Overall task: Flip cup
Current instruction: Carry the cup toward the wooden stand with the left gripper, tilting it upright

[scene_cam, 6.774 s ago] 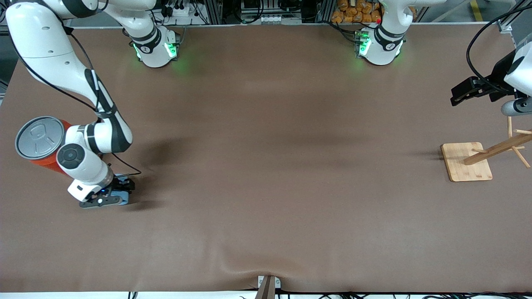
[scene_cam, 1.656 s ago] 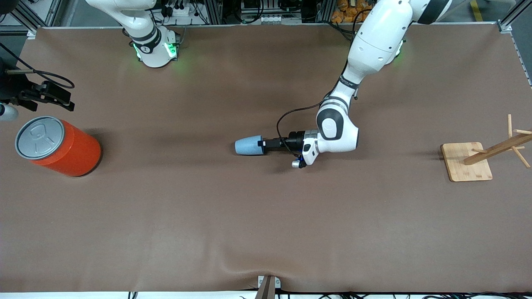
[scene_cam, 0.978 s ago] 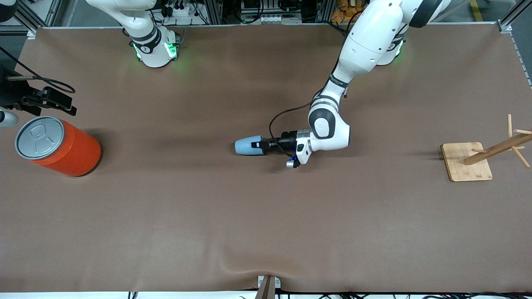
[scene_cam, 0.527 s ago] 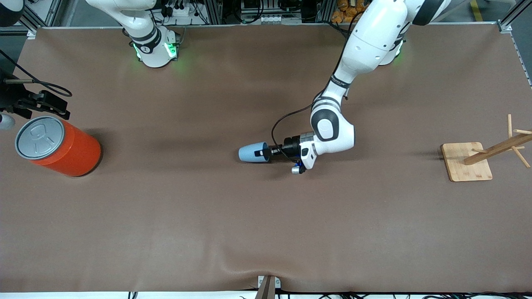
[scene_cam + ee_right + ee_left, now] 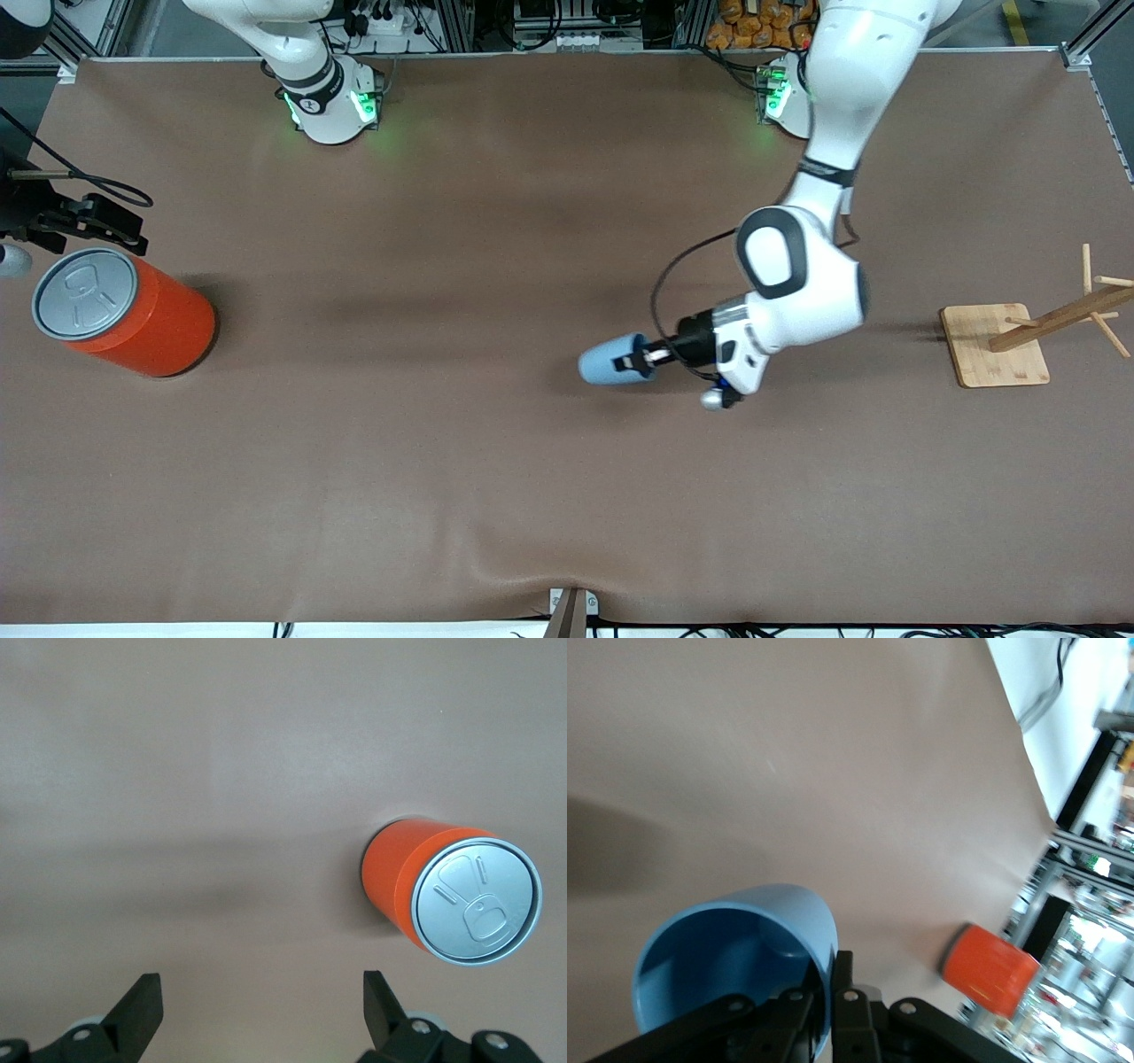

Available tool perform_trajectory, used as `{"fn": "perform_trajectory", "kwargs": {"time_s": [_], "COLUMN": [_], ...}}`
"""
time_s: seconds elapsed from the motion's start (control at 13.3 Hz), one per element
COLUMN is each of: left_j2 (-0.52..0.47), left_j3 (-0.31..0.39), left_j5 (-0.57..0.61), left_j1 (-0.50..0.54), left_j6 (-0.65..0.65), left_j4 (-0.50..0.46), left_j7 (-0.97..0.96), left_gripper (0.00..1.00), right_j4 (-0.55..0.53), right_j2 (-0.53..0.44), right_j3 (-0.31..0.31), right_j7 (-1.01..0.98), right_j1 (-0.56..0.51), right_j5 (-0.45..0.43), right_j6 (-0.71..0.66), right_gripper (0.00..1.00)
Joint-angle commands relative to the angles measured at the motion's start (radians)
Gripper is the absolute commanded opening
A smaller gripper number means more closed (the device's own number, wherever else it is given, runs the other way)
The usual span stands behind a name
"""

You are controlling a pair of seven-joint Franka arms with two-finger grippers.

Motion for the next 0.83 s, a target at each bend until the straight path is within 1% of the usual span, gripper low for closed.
{"fn": "perform_trajectory", "kwargs": {"time_s": [0.0, 0.15, 0.23, 0.38, 0.53, 0.6, 0.75], "left_j2": [-0.065, -0.067, -0.079, -0.096, -0.113, -0.120, -0.122], "left_j3": [-0.004, -0.004, -0.005, -0.004, -0.005, -0.007, -0.005], "left_j5": [0.253, 0.544, 0.652, 0.783, 0.904, 0.912, 0.919], "left_j1": [0.101, 0.190, 0.233, 0.293, 0.350, 0.371, 0.375], "left_j6": [-0.002, -0.054, -0.069, -0.128, -0.131, -0.122, -0.103], "left_j4": [-0.033, -0.033, -0.035, -0.038, -0.071, -0.103, -0.133], "left_j7": [-0.038, -0.041, -0.041, -0.038, -0.026, -0.026, -0.026], "left_gripper": [0.00, 0.00, 0.00, 0.00, 0.00, 0.00, 0.00], "right_j4": [0.011, 0.011, 0.011, 0.011, 0.011, 0.011, 0.011], "right_j2": [0.005, 0.005, 0.005, 0.005, 0.005, 0.005, 0.005], "right_j3": [0.004, 0.004, 0.004, 0.004, 0.004, 0.004, 0.004], "right_j7": [-0.005, -0.005, -0.005, -0.005, -0.005, -0.005, -0.005], "right_j1": [-0.003, -0.005, -0.001, 0.000, -0.001, 0.000, 0.000], "right_j5": [-0.011, -0.011, -0.011, -0.011, -0.011, -0.011, -0.011], "right_j6": [-0.010, -0.012, -0.010, -0.012, -0.012, -0.014, -0.014], "right_gripper": [1.00, 1.00, 1.00, 1.00, 1.00, 1.00, 1.00]}}
